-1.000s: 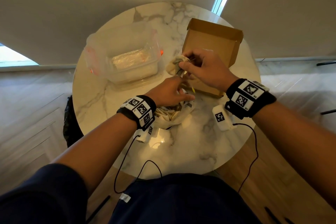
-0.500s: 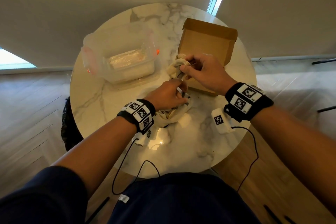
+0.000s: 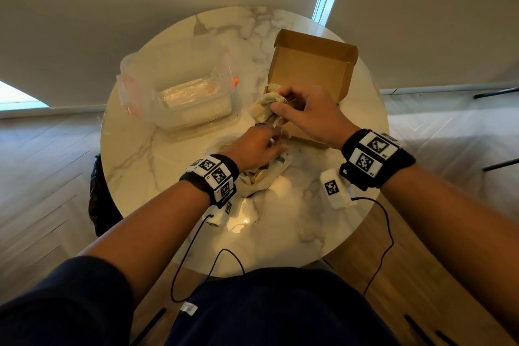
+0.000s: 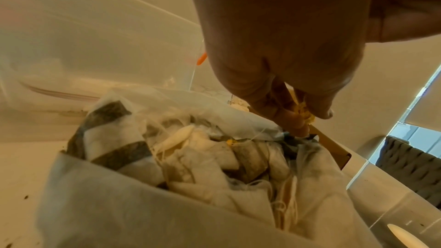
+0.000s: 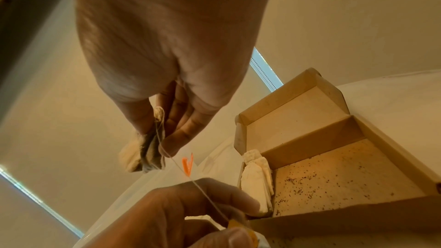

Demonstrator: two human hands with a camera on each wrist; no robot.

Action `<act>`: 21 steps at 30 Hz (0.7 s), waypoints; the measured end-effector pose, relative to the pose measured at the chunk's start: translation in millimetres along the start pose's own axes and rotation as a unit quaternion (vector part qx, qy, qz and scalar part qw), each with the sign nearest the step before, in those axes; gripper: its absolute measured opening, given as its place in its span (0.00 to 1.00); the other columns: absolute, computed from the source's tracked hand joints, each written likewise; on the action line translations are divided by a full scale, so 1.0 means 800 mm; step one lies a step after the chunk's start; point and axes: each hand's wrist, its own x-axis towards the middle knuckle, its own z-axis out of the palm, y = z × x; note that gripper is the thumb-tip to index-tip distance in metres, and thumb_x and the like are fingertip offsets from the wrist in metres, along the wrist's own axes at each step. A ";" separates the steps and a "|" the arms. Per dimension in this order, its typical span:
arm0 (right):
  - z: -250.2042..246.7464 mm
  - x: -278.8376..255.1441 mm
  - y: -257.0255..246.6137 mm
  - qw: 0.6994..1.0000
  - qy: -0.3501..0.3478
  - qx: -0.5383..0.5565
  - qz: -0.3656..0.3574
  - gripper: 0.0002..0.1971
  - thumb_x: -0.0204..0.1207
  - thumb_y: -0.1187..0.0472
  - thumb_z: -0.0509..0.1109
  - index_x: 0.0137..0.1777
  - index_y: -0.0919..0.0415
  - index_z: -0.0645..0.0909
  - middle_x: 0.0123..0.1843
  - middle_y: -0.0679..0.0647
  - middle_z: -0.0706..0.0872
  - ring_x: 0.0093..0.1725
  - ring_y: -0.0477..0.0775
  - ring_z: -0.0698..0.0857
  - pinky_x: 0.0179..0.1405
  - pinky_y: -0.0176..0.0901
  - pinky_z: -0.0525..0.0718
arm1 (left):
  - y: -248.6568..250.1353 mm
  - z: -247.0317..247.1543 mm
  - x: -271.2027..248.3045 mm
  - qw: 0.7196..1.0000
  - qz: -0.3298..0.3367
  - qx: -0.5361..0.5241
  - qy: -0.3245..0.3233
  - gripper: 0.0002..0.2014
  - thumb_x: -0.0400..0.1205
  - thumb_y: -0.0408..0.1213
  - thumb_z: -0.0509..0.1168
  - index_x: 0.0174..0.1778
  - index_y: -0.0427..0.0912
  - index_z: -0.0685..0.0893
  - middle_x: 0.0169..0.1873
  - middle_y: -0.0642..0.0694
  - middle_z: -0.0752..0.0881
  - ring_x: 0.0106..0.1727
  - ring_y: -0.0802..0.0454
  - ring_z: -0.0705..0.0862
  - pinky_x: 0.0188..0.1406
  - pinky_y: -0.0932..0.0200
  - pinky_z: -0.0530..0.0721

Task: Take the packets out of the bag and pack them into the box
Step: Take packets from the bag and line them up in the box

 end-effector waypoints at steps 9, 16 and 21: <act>-0.020 0.003 0.037 0.996 0.011 -0.083 0.038 0.12 0.80 0.51 0.73 0.60 0.54 0.86 0.51 0.48 0.90 0.48 0.49 0.89 0.53 0.57 0.89 | -0.018 -0.023 -0.023 0.998 -0.031 -0.044 0.017 0.09 0.85 0.41 0.68 0.60 0.48 0.87 0.44 0.56 0.90 0.45 0.65 0.86 0.46 0.68 0.83; -0.009 -0.003 0.056 0.975 -0.100 -0.197 0.024 0.14 0.78 0.45 0.73 0.60 0.48 0.88 0.51 0.43 0.90 0.49 0.40 0.86 0.52 0.49 0.88 | -0.021 -0.063 -0.033 0.995 0.047 -0.025 0.084 0.09 0.83 0.40 0.71 0.58 0.50 0.90 0.52 0.55 0.87 0.53 0.63 0.85 0.54 0.69 0.81; 0.003 0.004 0.044 0.982 -0.101 -0.157 0.039 0.15 0.77 0.47 0.76 0.61 0.49 0.89 0.51 0.42 0.90 0.49 0.37 0.86 0.49 0.36 0.84 | -0.018 -0.060 -0.028 0.991 0.038 -0.022 0.129 0.12 0.81 0.41 0.73 0.60 0.47 0.87 0.49 0.53 0.86 0.50 0.62 0.85 0.51 0.65 0.85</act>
